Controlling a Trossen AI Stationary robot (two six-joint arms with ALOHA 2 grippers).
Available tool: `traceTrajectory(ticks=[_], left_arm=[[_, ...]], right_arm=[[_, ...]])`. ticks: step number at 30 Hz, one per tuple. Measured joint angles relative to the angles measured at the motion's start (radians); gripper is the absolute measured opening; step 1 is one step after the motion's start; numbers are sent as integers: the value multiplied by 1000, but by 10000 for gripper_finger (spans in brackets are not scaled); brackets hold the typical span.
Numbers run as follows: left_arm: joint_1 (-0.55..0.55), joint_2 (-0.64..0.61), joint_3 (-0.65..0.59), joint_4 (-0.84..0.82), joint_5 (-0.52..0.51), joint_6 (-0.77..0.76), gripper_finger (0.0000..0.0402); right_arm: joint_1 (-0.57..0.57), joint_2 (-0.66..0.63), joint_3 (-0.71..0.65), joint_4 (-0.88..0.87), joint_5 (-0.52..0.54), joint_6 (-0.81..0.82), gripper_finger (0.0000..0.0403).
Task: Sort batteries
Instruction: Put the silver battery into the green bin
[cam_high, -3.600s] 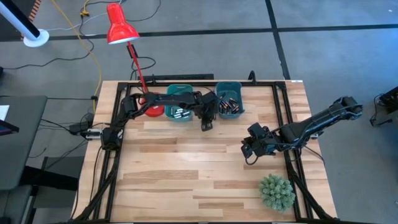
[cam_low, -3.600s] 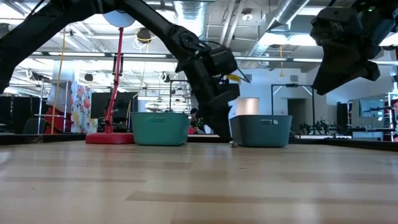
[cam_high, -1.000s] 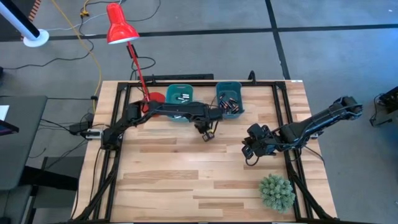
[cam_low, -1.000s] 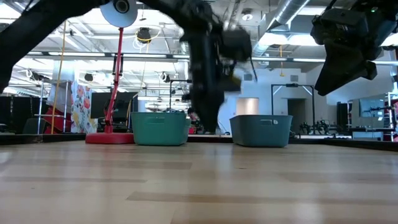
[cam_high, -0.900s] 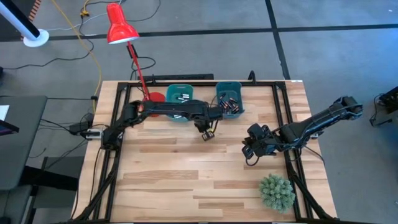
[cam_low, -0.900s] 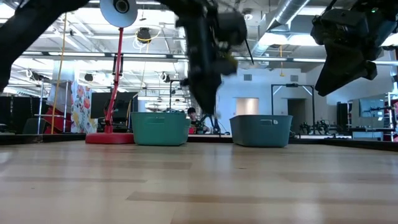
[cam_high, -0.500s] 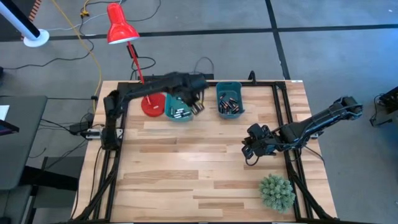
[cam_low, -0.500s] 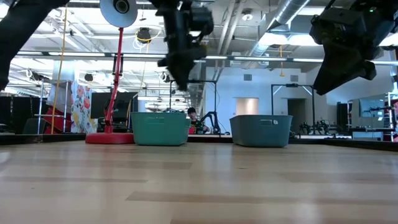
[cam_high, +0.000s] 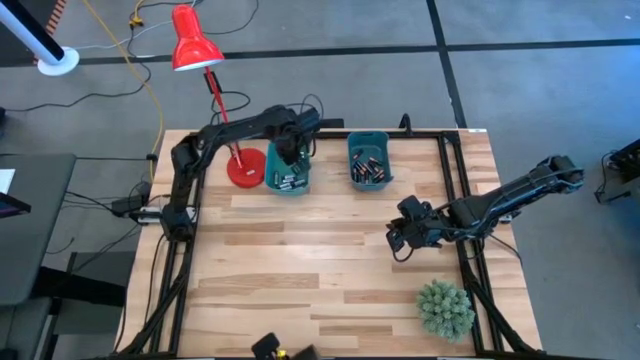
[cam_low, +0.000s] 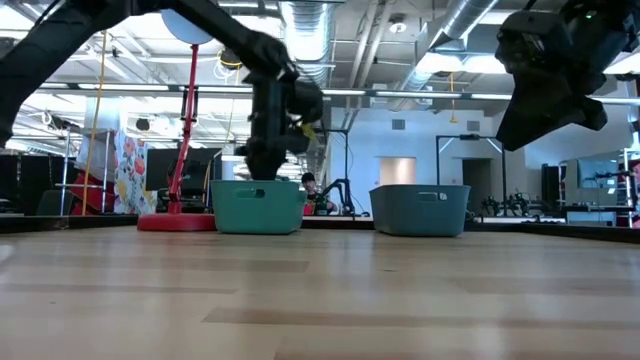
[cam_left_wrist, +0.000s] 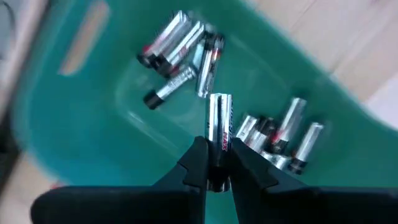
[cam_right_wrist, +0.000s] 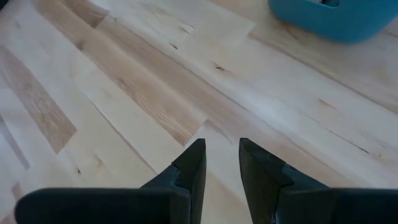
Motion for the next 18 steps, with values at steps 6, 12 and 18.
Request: traceTrajectory(ticks=[6,12,18], left_arm=[[25,-7,-142,141,74,7,35],[25,-8,-206,234,98,-1,35],[25,-7,-243,261,98,-19,100]], right_arm=[[-4,1,0,3,2,4,113],[-39,1,0,3,2,2,113],[-63,1,0,3,2,-1,113]])
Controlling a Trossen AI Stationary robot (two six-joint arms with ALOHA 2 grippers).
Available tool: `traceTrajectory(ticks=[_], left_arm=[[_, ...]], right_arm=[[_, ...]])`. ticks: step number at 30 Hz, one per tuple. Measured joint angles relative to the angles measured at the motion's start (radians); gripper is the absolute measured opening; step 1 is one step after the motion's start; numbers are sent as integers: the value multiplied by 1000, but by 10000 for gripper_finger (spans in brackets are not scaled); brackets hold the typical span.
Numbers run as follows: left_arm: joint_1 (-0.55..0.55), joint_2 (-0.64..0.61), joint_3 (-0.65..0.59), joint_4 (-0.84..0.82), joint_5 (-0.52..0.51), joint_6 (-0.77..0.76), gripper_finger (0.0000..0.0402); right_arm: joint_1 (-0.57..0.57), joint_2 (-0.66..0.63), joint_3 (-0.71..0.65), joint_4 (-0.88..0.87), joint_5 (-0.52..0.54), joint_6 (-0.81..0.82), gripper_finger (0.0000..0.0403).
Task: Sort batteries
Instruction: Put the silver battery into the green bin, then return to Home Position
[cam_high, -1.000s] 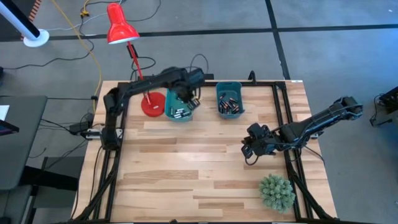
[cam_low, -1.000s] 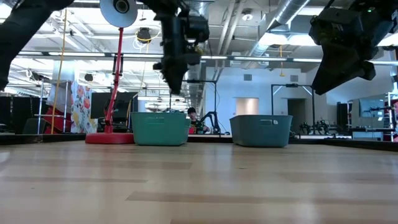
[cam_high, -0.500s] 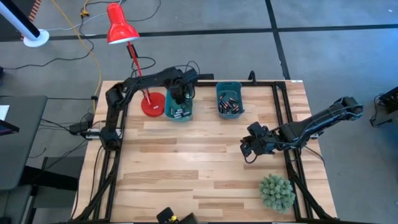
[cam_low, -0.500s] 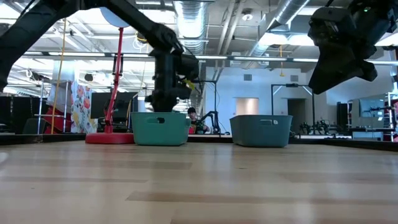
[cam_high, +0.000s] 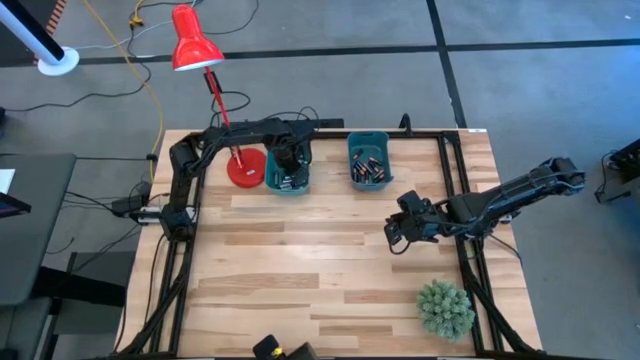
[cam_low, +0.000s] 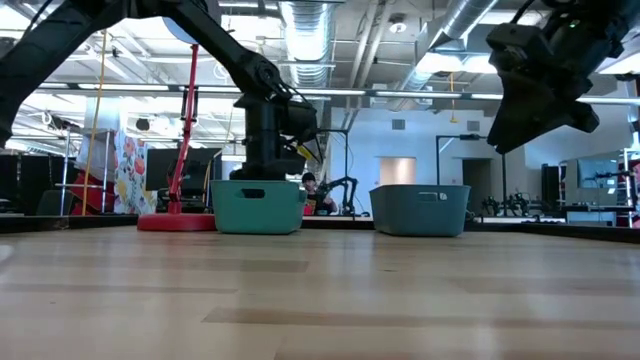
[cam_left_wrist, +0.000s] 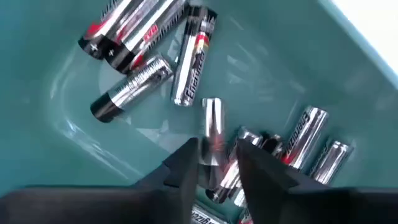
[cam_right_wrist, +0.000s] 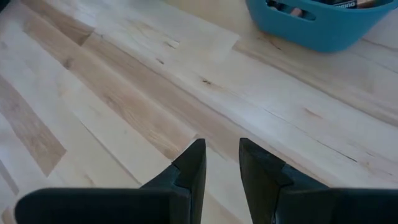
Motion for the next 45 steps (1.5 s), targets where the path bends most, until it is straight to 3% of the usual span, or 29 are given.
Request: traceTrajectory(ticks=[4,8,22,31,36,45], left_arm=[[0,0,0,10,0,-3,143],[1,0,11,7,-2,2,162],[1,-5,233,-132,-5,27,166],[-30,-119,245,-128,-6,38,167],[-99,-210,245,-134,-8,93,167],[-300,-300,225,-137,-94,109,167]], right_arm=[[1,0,0,0,0,-4,113],[1,0,0,0,0,-7,113],[1,0,0,2,0,-8,113],[1,0,0,15,0,-8,113],[1,0,0,13,0,-9,113],[4,0,0,-48,-1,-393,113]])
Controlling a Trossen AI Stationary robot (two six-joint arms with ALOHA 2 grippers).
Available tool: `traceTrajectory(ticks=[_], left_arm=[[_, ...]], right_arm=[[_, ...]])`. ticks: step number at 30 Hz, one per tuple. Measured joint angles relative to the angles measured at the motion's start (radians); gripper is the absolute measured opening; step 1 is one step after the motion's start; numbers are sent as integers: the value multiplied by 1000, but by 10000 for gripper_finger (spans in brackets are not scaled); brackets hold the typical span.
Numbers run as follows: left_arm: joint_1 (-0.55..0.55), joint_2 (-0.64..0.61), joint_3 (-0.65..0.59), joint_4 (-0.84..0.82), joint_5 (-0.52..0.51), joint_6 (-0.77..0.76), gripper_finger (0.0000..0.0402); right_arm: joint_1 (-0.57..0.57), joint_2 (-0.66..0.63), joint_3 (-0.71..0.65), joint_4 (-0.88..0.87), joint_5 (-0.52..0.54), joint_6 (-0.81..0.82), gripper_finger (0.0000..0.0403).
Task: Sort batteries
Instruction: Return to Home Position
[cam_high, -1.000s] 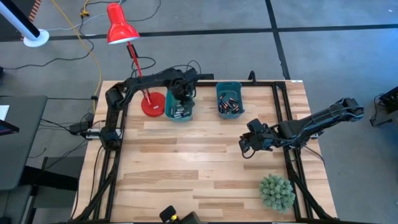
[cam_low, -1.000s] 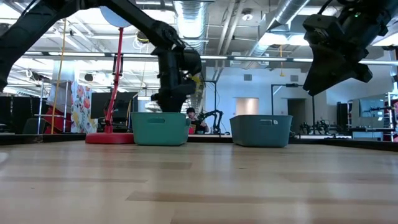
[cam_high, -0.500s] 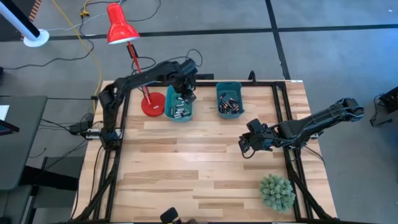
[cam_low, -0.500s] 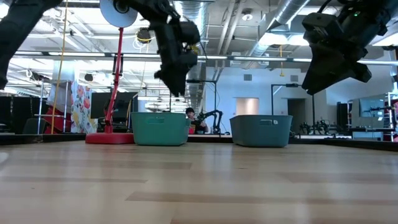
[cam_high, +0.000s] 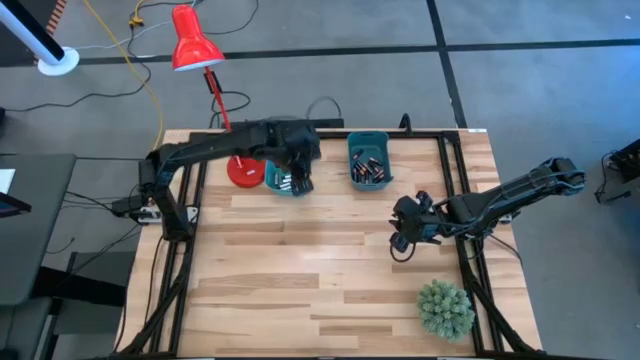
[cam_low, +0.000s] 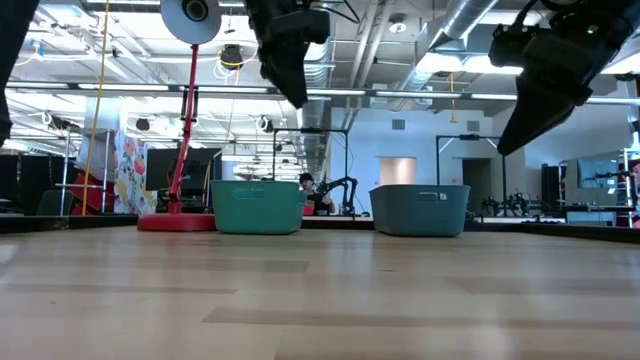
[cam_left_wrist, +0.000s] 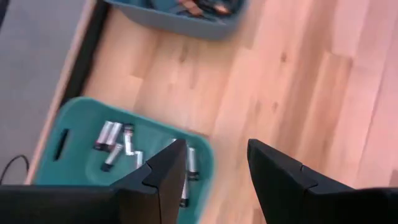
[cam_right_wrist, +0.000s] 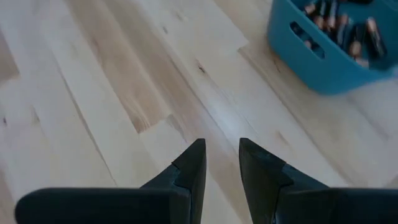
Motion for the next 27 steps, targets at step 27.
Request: traceTrajectory(ticks=[27], left_arm=[[-189,-813,-1040,823,69,-163,167]], right_arm=[[-370,-2,-384,937,-701,-715,113]])
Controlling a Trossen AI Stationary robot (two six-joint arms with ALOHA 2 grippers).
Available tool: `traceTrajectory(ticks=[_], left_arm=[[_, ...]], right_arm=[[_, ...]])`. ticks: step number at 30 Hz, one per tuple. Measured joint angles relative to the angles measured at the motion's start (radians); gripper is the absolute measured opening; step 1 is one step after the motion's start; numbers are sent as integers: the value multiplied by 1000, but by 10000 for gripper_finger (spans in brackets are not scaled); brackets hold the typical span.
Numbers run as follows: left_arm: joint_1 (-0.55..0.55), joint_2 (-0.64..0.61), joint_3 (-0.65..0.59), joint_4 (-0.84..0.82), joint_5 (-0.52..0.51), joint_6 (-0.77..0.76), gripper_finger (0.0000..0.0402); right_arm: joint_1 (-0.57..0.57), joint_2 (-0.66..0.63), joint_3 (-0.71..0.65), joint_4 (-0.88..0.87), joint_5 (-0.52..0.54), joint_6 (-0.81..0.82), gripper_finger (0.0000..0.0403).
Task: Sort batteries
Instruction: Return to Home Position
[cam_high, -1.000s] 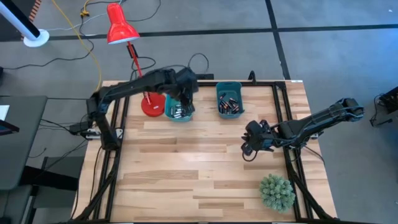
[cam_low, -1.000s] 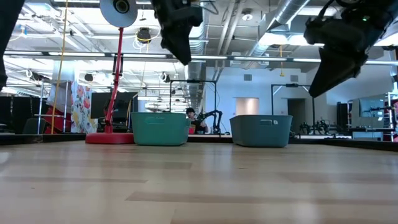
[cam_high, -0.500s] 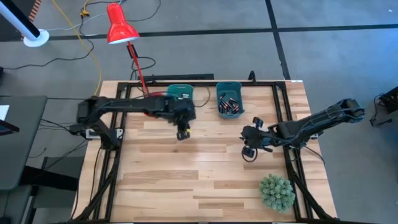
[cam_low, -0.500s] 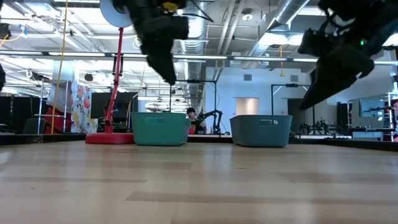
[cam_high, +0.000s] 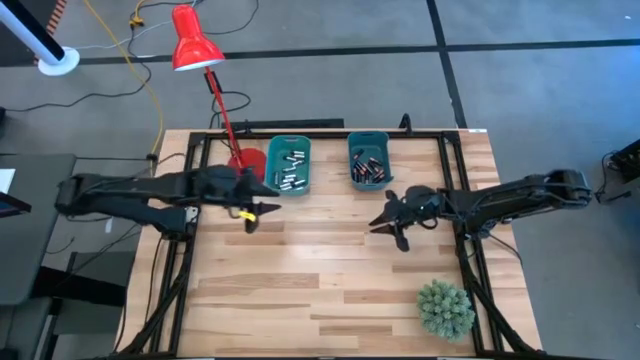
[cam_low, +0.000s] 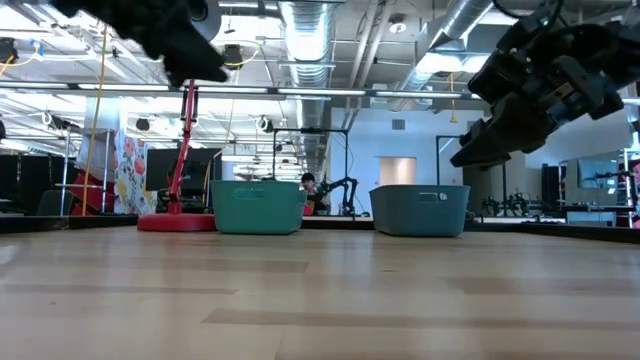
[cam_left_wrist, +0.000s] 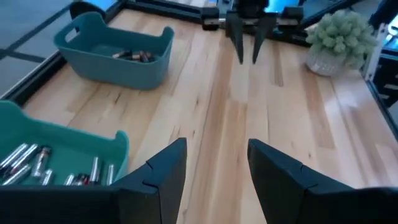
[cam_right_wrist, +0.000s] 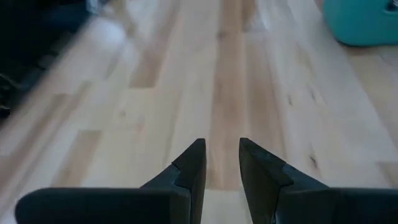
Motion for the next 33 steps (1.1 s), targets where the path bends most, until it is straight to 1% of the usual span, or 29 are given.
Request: traceTrajectory(ticks=[2,3,6,8,10,14,16,18,20,22,23,25,27,29,33], left_arm=[[0,-75,-35,-34,-4,-2,167],[0,-109,-50,-47,-4,-6,167],[0,-192,-86,-41,-6,-41,167],[-2,-235,-109,-37,7,0,167],[-23,-279,-154,-21,52,44,167],[-79,-359,-293,105,71,70,167],[-106,-392,-380,204,61,82,167],[-128,-421,-459,289,36,78,167],[-152,-454,-525,359,-28,63,167],[-178,-494,-582,395,-101,53,167],[-191,-515,-605,419,-127,59,167],[-214,-567,-639,469,-140,110,167],[-232,-627,-665,503,-124,180,167],[-243,-690,-686,501,-67,228,167],[-243,-867,-719,485,62,224,167]], right_arm=[[-39,0,-17,37,-75,-1,113],[-56,0,-23,43,-92,-2,113],[-92,0,-36,41,-104,-2,113],[-107,0,-40,41,-106,-2,113],[-115,0,-40,42,-108,-5,113],[-117,0,-40,43,-110,-24,113],[-117,0,-40,41,-110,-26,113],[-117,0,-40,42,-110,-26,113],[-117,0,-40,41,-110,-26,113],[-117,0,-40,41,-111,-26,113],[-117,0,-40,41,-111,-26,113],[-115,0,-40,39,-114,-23,113],[-115,0,-40,39,-117,-19,113],[-115,0,-40,40,-133,-19,113],[-115,0,-40,39,-141,-19,113]])
